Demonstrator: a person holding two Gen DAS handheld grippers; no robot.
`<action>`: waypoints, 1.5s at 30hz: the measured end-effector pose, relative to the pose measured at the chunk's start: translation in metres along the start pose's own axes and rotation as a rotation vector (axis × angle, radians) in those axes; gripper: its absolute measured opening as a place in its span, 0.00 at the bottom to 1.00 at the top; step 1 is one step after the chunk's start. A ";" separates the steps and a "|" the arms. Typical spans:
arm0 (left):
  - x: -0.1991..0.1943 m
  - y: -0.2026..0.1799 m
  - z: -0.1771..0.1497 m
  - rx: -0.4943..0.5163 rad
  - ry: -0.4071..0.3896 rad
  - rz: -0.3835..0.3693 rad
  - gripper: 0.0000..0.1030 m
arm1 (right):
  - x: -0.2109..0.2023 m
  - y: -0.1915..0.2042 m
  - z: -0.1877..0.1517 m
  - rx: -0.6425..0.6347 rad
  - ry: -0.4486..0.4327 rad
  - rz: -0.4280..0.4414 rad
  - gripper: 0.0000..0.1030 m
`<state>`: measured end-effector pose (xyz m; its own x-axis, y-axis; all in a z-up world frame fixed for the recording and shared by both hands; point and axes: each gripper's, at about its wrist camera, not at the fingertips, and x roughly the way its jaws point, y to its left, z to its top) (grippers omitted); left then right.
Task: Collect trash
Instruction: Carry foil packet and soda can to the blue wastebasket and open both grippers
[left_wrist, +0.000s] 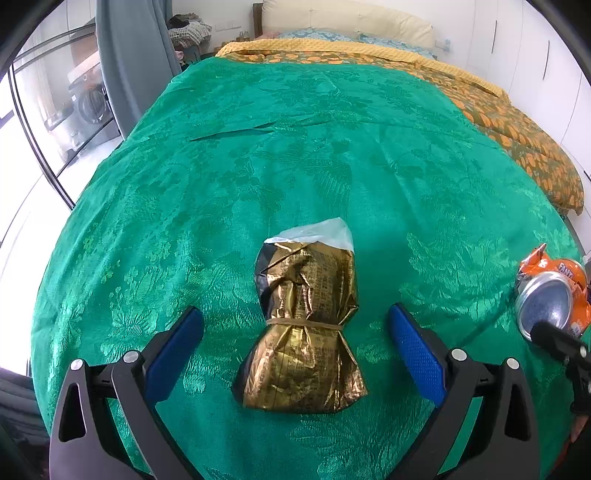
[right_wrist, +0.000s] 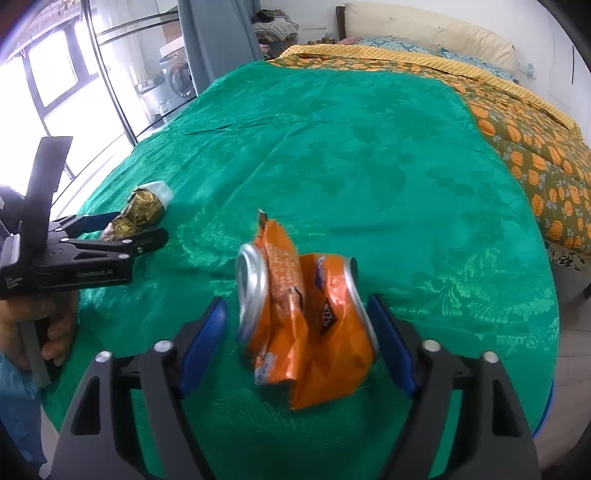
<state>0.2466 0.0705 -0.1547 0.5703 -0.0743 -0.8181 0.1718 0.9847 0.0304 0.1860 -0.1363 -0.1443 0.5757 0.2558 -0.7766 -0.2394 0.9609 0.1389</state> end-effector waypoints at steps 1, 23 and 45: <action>-0.001 0.000 -0.001 0.004 -0.003 -0.006 0.90 | -0.001 0.000 0.000 -0.001 0.003 0.003 0.59; -0.093 -0.130 -0.052 0.113 -0.043 -0.364 0.32 | -0.121 -0.067 -0.060 0.169 -0.146 0.073 0.54; 0.017 -0.480 -0.054 0.353 0.201 -0.522 0.34 | -0.118 -0.397 -0.170 0.669 -0.037 -0.223 0.55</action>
<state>0.1308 -0.3952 -0.2140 0.1850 -0.4634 -0.8666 0.6577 0.7136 -0.2411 0.0801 -0.5658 -0.2123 0.5839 0.0369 -0.8110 0.4127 0.8468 0.3357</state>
